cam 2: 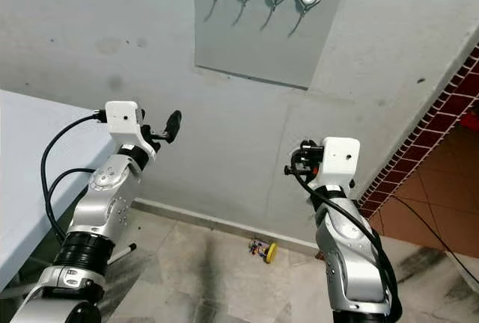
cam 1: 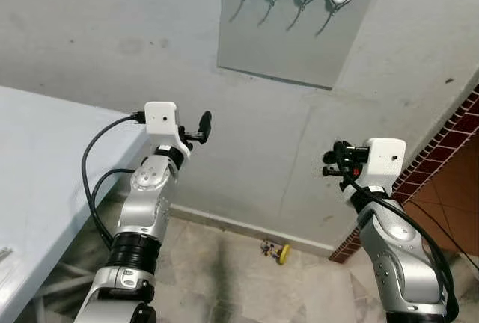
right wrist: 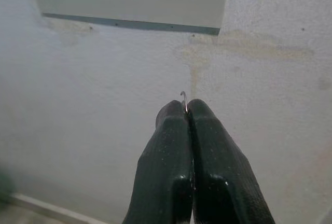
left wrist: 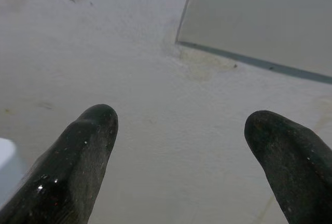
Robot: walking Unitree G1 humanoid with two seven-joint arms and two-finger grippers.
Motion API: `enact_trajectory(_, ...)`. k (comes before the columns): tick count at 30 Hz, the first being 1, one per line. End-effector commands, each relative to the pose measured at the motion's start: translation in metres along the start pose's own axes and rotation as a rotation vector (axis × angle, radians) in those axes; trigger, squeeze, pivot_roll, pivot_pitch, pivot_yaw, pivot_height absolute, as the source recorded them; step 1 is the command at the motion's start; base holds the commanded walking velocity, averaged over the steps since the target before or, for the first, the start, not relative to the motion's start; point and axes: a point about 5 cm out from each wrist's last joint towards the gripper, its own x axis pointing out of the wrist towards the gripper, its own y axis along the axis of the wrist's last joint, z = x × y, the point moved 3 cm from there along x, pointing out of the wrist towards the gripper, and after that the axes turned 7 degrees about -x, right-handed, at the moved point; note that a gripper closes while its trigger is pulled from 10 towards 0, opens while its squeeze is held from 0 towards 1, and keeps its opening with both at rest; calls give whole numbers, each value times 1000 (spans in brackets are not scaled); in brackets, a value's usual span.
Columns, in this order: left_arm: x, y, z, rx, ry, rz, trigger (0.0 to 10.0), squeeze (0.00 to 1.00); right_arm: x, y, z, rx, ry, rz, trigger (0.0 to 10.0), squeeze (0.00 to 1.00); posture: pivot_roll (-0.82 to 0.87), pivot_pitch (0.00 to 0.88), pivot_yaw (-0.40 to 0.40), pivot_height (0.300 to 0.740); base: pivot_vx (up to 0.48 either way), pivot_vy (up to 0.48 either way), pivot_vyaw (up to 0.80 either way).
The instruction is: Hang keys on a hook
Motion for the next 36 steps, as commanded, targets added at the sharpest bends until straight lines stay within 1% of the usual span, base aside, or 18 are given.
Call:
enact_trajectory(1, 1, 3, 3, 7, -11, 2, 10000, 0, -1, 9, 1, -3, 5, 34, 10000, 0, 8, 74, -59, 740, 386, 0, 0)
enact_trajectory(9, 1, 3, 3, 5, -11, 3, 10000, 0, -1, 9, 0, -1, 10, 36, 10000, 0, 8, 75, -58, 740, 383, 0, 0)
enact_trajectory(12, 1, 4, 4, 28, -3, 4, 10000, 0, 0, 9, 0, -3, 10, 36, 10000, 0, 9, 76, -59, 740, 220, 0, 0)
enact_trajectory(14, 1, 6, 5, 39, 3, 22, 10000, 0, 0, 9, 0, -3, 10, 36, 10000, 0, 9, 76, -59, 740, 0, 0, 0)
enact_trajectory(16, 1, 10, 10, 65, -18, 59, 10000, 0, 0, 10, 0, -9, 12, 41, 10000, 0, 9, 77, -60, 740, 0, 0, 0)
enact_trajectory(18, 0, 13, 14, 78, -34, 74, 10000, 0, 0, 10, 0, -11, 12, 41, 10000, 0, 9, 77, -60, 740, 0, 0, 0)
enact_trajectory(21, 2, 17, 24, 115, -84, 82, 10000, 0, 0, 12, 1, -34, 7, 58, 10000, 0, 9, 77, -60, 740, 0, 0, 0)
enact_trajectory(22, 2, 19, 30, 139, -109, 92, 10000, 0, 0, 15, 1, -82, 2, 84, 10000, 0, 9, 77, -60, 740, 0, 0, 0)
enact_trajectory(23, 2, 20, 33, 146, -118, 94, 10000, 0, 0, 17, 1, -108, 0, 96, 10000, 0, 9, 77, -60, 740, 0, 0, 0)
enact_trajectory(24, 2, 20, 33, 146, -118, 94, 10000, 0, 0, 17, 1, -108, 0, 96, 10000, 0, 9, 77, -60, 740, 0, 0, 0)
enact_trajectory(25, 3, 21, 45, 143, -190, 93, 10000, 0, 0, 20, -2, -117, 44, 116, 10000, 0, 6, 79, -58, 740, 0, 0, 0)
enact_trajectory(27, 4, 25, 60, 150, -264, 103, 10000, 0, 2, 27, -3, -116, 77, 141, 10000, 0, 6, 79, -58, 740, 0, 0, 0)
enact_trajectory(30, 5, 29, 72, 175, -325, 115, 10000, 0, 5, 34, -5, -114, 112, 169, 10000, 0, 6, 80, -55, 740, 0, 0, 0)
enact_trajectory(31, 7, 33, 78, 192, -347, 124, 10000, 0, 8, 38, -7, -100, 139, 181, 10000, 0, 6, 77, -52, 740, 0, 0, 0)
enact_trajectory(32, 8, 36, 83, 196, -370, 131, 10000, 0, 10, 45, -9, -107, 164, 209, 10000, 0, 1, 77, -47, 740, 0, 0, 0)
enact_trajectory(33, 8, 36, 83, 196, -370, 131, 10000, 0, 10, 45, -9, -107, 164, 209, 10000, 0, 1, 77, -47, 740, 0, 0, 0)
enact_trajectory(34, 9, 39, 88, 207, -396, 139, 10000, 0, 13, 51, -11, -120, 181, 236, 10000, 0, 1, 77, -47, 740, 0, 0, 0)
enact_trajectory(36, 7, 41, 92, 222, -430, 147, 10000, 0, 15, 57, -13, -114, 206, 261, 10000, 0, 1, 77, -47, 740, 0, 0, 0)
